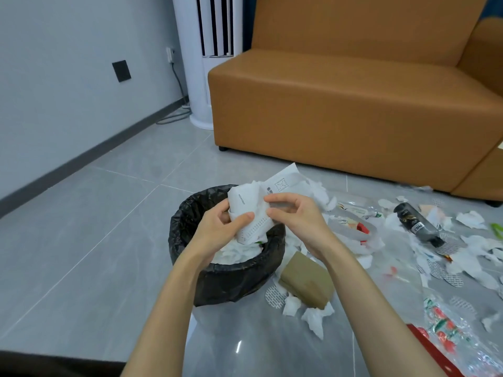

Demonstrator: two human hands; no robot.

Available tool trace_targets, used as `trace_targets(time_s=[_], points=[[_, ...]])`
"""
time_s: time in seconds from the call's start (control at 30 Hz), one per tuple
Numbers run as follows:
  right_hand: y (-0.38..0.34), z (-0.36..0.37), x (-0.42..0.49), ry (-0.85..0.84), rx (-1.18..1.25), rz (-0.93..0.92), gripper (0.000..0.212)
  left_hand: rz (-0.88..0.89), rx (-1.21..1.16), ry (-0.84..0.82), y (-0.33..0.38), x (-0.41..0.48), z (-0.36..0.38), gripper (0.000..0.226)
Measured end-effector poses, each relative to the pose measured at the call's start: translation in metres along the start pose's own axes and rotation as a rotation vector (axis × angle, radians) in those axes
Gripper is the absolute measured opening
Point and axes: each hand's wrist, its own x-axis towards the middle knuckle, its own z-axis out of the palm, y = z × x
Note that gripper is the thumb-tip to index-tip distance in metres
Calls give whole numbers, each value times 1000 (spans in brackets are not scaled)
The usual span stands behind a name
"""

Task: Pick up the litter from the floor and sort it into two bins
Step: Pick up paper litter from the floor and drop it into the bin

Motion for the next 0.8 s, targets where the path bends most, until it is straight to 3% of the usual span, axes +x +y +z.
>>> trace_targets(time_s=[0.1,0.23,0.33,0.37,0.43,0.47,0.53,0.63,0.73,0.8], points=[[3,-1,1,125,-94,-45,22,-7,4,59,-8,2,-2,29],[8,-9,5,554,-303,-298,18,-41,6,191,-14,5,-14,30],[15,-14,8,785,-254,-262,59,-27,9,210,-14,5,-25,29],[17,-15,9,772,-182,-157,75,-18,7,194,-14,5,-29,29],[23,-18,13,572,38,96,93,1,11,154,-15,4,-32,30],[26,-20,14,427,155,206,91,7,16,137,-15,4,-33,30],[31,-22,15,181,282,319,60,13,19,117,-16,3,-33,31],[38,-13,18,55,212,275,18,5,29,159,-17,7,-35,31],[32,6,21,-79,27,159,5,18,68,298,-18,14,-40,30],[26,22,22,-241,-156,31,24,60,132,353,-19,19,-43,31]])
